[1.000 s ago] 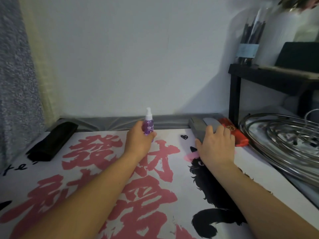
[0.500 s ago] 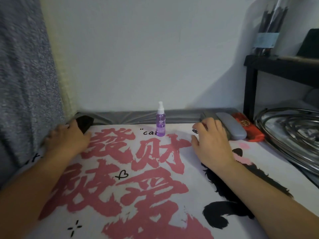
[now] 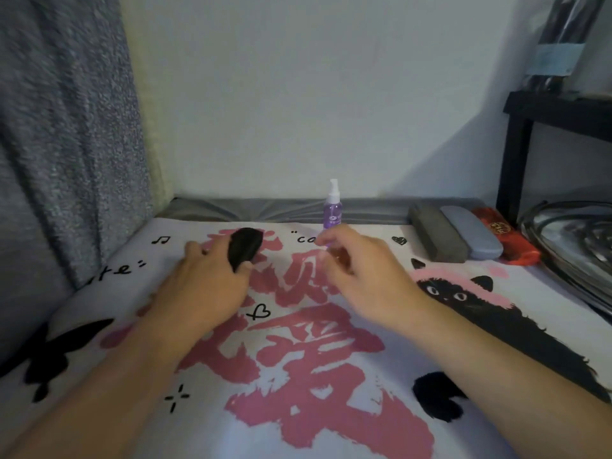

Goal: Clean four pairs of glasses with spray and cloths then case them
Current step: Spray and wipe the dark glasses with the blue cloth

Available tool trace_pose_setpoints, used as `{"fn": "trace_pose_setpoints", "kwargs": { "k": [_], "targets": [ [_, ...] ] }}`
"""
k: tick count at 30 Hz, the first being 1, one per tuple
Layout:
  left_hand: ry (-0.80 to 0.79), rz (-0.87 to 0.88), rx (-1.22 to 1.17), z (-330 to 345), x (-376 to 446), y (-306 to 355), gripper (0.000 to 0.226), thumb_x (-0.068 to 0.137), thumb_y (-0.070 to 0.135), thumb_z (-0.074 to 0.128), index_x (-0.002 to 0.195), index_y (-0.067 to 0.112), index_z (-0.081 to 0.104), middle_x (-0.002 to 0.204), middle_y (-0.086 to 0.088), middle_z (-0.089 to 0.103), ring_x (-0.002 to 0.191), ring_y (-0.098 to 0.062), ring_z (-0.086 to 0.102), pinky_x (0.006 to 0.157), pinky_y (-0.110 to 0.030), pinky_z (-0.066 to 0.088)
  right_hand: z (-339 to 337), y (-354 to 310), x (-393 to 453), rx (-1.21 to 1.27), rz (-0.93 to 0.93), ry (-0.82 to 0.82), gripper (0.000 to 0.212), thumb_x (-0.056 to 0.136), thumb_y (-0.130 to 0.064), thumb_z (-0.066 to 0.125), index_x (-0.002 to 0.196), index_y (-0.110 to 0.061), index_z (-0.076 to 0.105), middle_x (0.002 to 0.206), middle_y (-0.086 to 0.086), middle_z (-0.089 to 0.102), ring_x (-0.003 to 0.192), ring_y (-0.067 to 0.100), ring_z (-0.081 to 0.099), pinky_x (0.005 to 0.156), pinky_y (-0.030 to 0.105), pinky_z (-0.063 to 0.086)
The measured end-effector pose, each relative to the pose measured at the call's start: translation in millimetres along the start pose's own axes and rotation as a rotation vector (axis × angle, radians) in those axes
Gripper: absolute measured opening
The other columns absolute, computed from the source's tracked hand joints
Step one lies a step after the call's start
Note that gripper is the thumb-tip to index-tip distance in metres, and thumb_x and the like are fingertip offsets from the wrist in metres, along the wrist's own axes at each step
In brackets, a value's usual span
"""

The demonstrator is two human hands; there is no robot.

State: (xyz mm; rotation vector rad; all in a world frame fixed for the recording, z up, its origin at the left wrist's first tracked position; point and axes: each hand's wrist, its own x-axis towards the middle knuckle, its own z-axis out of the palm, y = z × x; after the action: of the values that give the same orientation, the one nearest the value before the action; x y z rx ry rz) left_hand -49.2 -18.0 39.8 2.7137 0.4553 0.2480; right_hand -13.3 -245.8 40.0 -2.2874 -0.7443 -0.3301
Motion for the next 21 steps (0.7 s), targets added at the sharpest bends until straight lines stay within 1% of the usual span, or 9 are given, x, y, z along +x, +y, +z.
{"fn": "trace_pose_setpoints", "kwargs": {
  "k": [3, 6, 8, 11, 12, 14, 16, 18, 21],
  "targets": [
    [-0.18, 0.0, -0.136, 2, -22, 21, 0.058, 0.1, 0.062, 0.036, 0.153, 0.043, 0.023, 0.148, 0.0, 0.026, 0.123, -0.027, 0.05, 0.096, -0.041, 0.049, 32, -29, 19, 0.147, 0.122, -0.259, 0.039, 0.106, -0.05, 0.036, 0.126, -0.026, 0.058, 0.101, -0.008, 0.068, 0.093, 0.008, 0.064, 0.088, 0.034, 0.053],
    [-0.422, -0.011, -0.841, -18, -38, 28, 0.036, 0.106, 0.035, 0.048, 0.142, 0.038, 0.046, 0.136, -0.007, 0.047, 0.095, -0.027, 0.067, 0.079, -0.041, 0.062, 36, -27, 43, 0.314, 0.184, -0.273, 0.046, 0.104, -0.055, 0.035, 0.123, -0.025, 0.065, 0.116, -0.007, 0.069, 0.109, 0.012, 0.064, 0.102, 0.039, 0.049],
    [-0.417, 0.04, -1.107, -28, -35, 21, 0.028, 0.104, 0.016, 0.053, 0.127, 0.03, 0.061, 0.12, -0.011, 0.061, 0.078, -0.028, 0.07, 0.067, -0.041, 0.062, 25, -17, 55, 0.449, 0.169, -0.258, 0.043, 0.103, -0.054, 0.04, 0.126, -0.027, 0.065, 0.121, -0.011, 0.069, 0.112, 0.006, 0.065, 0.105, 0.038, 0.048],
    [0.003, 0.223, -0.645, -23, -1, -3, 0.024, 0.098, 0.021, 0.062, 0.11, 0.041, 0.062, 0.106, 0.007, 0.063, 0.085, -0.004, 0.066, 0.079, -0.03, 0.055, 18, 0, 56, 0.334, 0.037, -0.338, 0.039, 0.1, -0.054, 0.047, 0.128, -0.033, 0.063, 0.124, -0.021, 0.065, 0.116, -0.005, 0.059, 0.104, 0.024, 0.046],
    [0.02, 0.304, -0.461, -21, 11, -10, 0.025, 0.094, 0.031, 0.067, 0.111, 0.047, 0.059, 0.111, 0.014, 0.06, 0.098, 0.003, 0.06, 0.089, -0.025, 0.049, 21, 6, 52, 0.29, 0.005, -0.357, 0.038, 0.099, -0.054, 0.051, 0.129, -0.033, 0.063, 0.124, -0.021, 0.064, 0.116, -0.005, 0.057, 0.104, 0.025, 0.046],
    [-0.18, 0.437, -0.236, -13, 33, -23, 0.043, 0.084, 0.051, 0.074, 0.12, 0.057, 0.051, 0.13, 0.024, 0.05, 0.125, 0.008, 0.044, 0.108, -0.024, 0.036, 31, 17, 41, 0.128, -0.092, -0.392, 0.046, 0.094, -0.056, 0.059, 0.135, -0.035, 0.058, 0.131, -0.018, 0.056, 0.122, -0.001, 0.052, 0.109, 0.031, 0.044],
    [-0.397, 0.466, -0.243, -5, 43, -30, 0.053, 0.077, 0.055, 0.077, 0.123, 0.06, 0.051, 0.136, 0.027, 0.049, 0.128, 0.013, 0.043, 0.111, -0.022, 0.036, 36, 24, 34, 0.027, -0.164, -0.459, 0.06, 0.088, -0.059, 0.066, 0.143, -0.042, 0.048, 0.138, -0.018, 0.041, 0.13, 0.001, 0.039, 0.112, 0.029, 0.039],
    [-0.422, 0.498, -0.343, 1, 47, -39, 0.059, 0.074, 0.055, 0.083, 0.126, 0.056, 0.056, 0.131, 0.025, 0.053, 0.124, 0.01, 0.049, 0.106, -0.022, 0.041, 34, 27, 30, 0.049, -0.172, -0.471, 0.069, 0.082, -0.059, 0.073, 0.143, -0.048, 0.042, 0.135, -0.02, 0.032, 0.129, -0.003, 0.034, 0.108, 0.022, 0.04],
    [-0.359, 0.555, -0.345, 8, 49, -51, 0.063, 0.072, 0.055, 0.083, 0.13, 0.052, 0.057, 0.13, 0.025, 0.053, 0.127, 0.002, 0.05, 0.106, -0.025, 0.04, 29, 27, 29, 0.014, -0.182, -0.459, 0.072, 0.082, -0.059, 0.074, 0.144, -0.043, 0.043, 0.124, -0.022, 0.033, 0.118, -0.003, 0.042, 0.099, 0.021, 0.047]
  ]
}}
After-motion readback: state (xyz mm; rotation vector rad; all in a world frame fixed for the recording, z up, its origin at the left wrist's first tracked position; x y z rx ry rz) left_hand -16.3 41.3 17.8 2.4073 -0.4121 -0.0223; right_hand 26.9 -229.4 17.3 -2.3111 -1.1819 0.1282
